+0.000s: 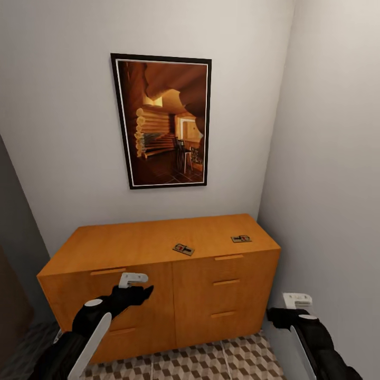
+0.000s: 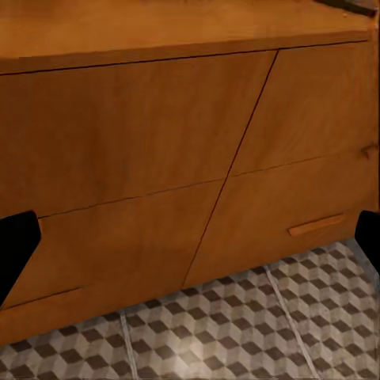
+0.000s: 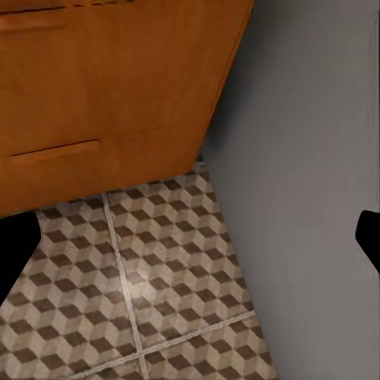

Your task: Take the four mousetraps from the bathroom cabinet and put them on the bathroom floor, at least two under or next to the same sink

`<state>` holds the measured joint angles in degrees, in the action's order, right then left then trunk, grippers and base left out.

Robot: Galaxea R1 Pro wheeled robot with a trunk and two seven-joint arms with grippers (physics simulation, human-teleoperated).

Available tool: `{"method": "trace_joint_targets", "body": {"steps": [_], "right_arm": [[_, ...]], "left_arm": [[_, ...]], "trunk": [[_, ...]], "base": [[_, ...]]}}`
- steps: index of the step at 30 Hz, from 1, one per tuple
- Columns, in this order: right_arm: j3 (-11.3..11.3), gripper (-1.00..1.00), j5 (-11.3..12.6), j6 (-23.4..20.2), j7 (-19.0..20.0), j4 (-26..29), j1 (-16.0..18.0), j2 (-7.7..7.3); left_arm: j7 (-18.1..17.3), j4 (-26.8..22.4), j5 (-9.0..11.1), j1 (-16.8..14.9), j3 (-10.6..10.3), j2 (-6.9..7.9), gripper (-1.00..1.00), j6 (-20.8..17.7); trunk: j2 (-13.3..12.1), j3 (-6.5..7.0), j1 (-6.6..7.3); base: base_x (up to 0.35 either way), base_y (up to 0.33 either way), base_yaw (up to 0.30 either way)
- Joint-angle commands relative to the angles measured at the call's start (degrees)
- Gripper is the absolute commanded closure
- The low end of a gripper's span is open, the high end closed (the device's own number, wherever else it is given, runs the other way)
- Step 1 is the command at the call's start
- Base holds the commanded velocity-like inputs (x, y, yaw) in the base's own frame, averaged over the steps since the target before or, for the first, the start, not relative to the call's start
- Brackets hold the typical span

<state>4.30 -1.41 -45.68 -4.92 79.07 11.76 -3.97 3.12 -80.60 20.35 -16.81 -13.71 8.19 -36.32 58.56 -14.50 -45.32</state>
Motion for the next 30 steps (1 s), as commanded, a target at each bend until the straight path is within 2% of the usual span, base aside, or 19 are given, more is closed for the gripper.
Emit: {"method": "trace_joint_targets", "body": {"steps": [1, 3, 6, 8, 10, 13, 14, 19, 24, 30], "right_arm": [[0.0, -1.0, -0.1, -2.5, -0.1, 1.2, 1.6, 0.0], [0.0, -1.0, -0.1, -4.6, -0.1, 2.3, 3.0, 0.0], [0.1, -1.0, -0.1, -8.5, -0.1, 4.2, 5.7, 0.01], [0.5, -1.0, -0.1, -12.8, -0.1, 5.6, 9.1, 0.01], [0.7, -1.0, -0.1, -14.3, -0.1, 5.9, 10.4, 0.01], [1.2, -1.0, -0.1, -14.3, -0.1, 6.3, 12.1, 0.01], [1.6, -1.0, -0.1, -14.3, -0.1, 6.6, 13.1, 0.03], [2.2, -1.0, -0.1, -14.3, -0.1, 7.1, 15.4, 0.08], [2.4, -1.0, -0.1, -14.3, -0.1, 7.3, 17.7, 0.21], [2.4, -1.0, -0.3, -14.3, -0.1, 7.2, 22.9, 0.57]], "left_arm": [[0.3, -1.1, 0.5, -1.5, -0.1, -0.38, -1.0, -1.7], [0.3, -2.1, 0.5, -2.9, -0.1, -0.99, -1.0, -3.4], [0.3, -3.9, 0.5, -5.6, -0.1, -2.64, -1.0, -6.7], [0.3, -5.0, 0.5, -8.9, -0.1, -5.0, -1.0, -9.6], [0.3, -5.2, 0.5, -10.0, -0.1, -5.87, -1.0, -10.5], [0.3, -5.4, 0.6, -11.4, -0.1, -7.22, -1.0, -11.7], [0.3, -5.5, 0.5, -12.3, -0.1, -8.17, -1.0, -12.4], [0.3, -5.8, 0.5, -15.3, -0.1, -10.18, -1.0, -14.9], [0.3, -5.9, 0.5, -17.9, -0.1, -10.8, -1.0, -16.2], [0.4, -5.6, 0.4, -21.4, -0.1, -10.84, -1.0, -17.3]], "trunk": [[0.1, -0.09, -0.01], [0.1, -0.09, -0.01], [0.1, -0.09, -0.01], [0.1, -0.09, -0.01], [0.1, -0.09, -0.01], [0.1, -0.09, -0.01], [0.1, -0.09, -0.01], [0.1, -0.09, -0.01], [0.1, -0.09, -0.01], [0.1, -0.09, -0.01]], "base": [[0.0, 0.0, 0.0], [0.0, 0.0, 0.0], [0.0, 0.0, 0.0], [0.0, 0.0, 0.0], [0.0, 0.0, 0.0], [0.0, 0.0, 0.0], [0.0, 0.0, 0.0], [0.0, 0.0, 0.0], [0.0, 0.0, 0.0], [0.0, 0.0, 0.0]]}}
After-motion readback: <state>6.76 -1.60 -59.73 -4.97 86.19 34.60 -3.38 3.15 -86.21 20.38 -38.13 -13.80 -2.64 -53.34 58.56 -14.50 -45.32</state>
